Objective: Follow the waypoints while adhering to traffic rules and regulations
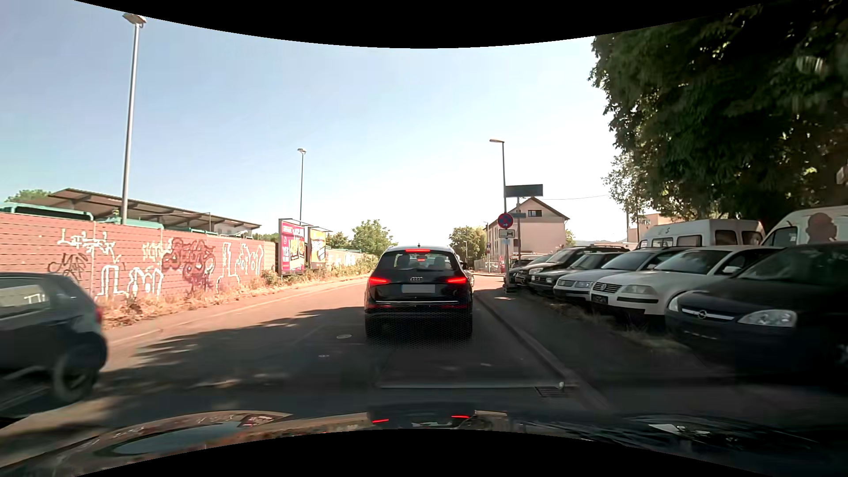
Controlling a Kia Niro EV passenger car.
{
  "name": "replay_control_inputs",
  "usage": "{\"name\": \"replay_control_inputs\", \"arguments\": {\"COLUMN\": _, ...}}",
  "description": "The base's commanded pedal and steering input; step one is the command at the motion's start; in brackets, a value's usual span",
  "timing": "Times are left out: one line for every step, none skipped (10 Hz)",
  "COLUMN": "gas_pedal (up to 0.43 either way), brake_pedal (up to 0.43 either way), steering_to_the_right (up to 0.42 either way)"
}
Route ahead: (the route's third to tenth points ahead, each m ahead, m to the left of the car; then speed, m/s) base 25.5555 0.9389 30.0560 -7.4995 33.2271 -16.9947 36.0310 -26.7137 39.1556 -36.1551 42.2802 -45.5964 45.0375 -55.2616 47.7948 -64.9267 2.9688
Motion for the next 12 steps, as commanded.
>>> {"name": "replay_control_inputs", "arguments": {"gas_pedal": 0.0, "brake_pedal": 0.28, "steering_to_the_right": -0.001}}
{"name": "replay_control_inputs", "arguments": {"gas_pedal": 0.0, "brake_pedal": 0.28, "steering_to_the_right": -0.001}}
{"name": "replay_control_inputs", "arguments": {"gas_pedal": 0.0, "brake_pedal": 0.268, "steering_to_the_right": -0.002}}
{"name": "replay_control_inputs", "arguments": {"gas_pedal": 0.0, "brake_pedal": 0.25, "steering_to_the_right": -0.003}}
{"name": "replay_control_inputs", "arguments": {"gas_pedal": 0.0, "brake_pedal": 0.232, "steering_to_the_right": -0.006}}
{"name": "replay_control_inputs", "arguments": {"gas_pedal": 0.0, "brake_pedal": 0.213, "steering_to_the_right": -0.006}}
{"name": "replay_control_inputs", "arguments": {"gas_pedal": 0.0, "brake_pedal": 0.207, "steering_to_the_right": -0.006}}
{"name": "replay_control_inputs", "arguments": {"gas_pedal": 0.0, "brake_pedal": 0.201, "steering_to_the_right": -0.006}}
{"name": "replay_control_inputs", "arguments": {"gas_pedal": 0.0, "brake_pedal": 0.189, "steering_to_the_right": -0.006}}
{"name": "replay_control_inputs", "arguments": {"gas_pedal": 0.0, "brake_pedal": 0.177, "steering_to_the_right": -0.006}}
{"name": "replay_control_inputs", "arguments": {"gas_pedal": 0.0, "brake_pedal": 0.165, "steering_to_the_right": -0.006}}
{"name": "replay_control_inputs", "arguments": {"gas_pedal": 0.0, "brake_pedal": 0.159, "steering_to_the_right": -0.006}}
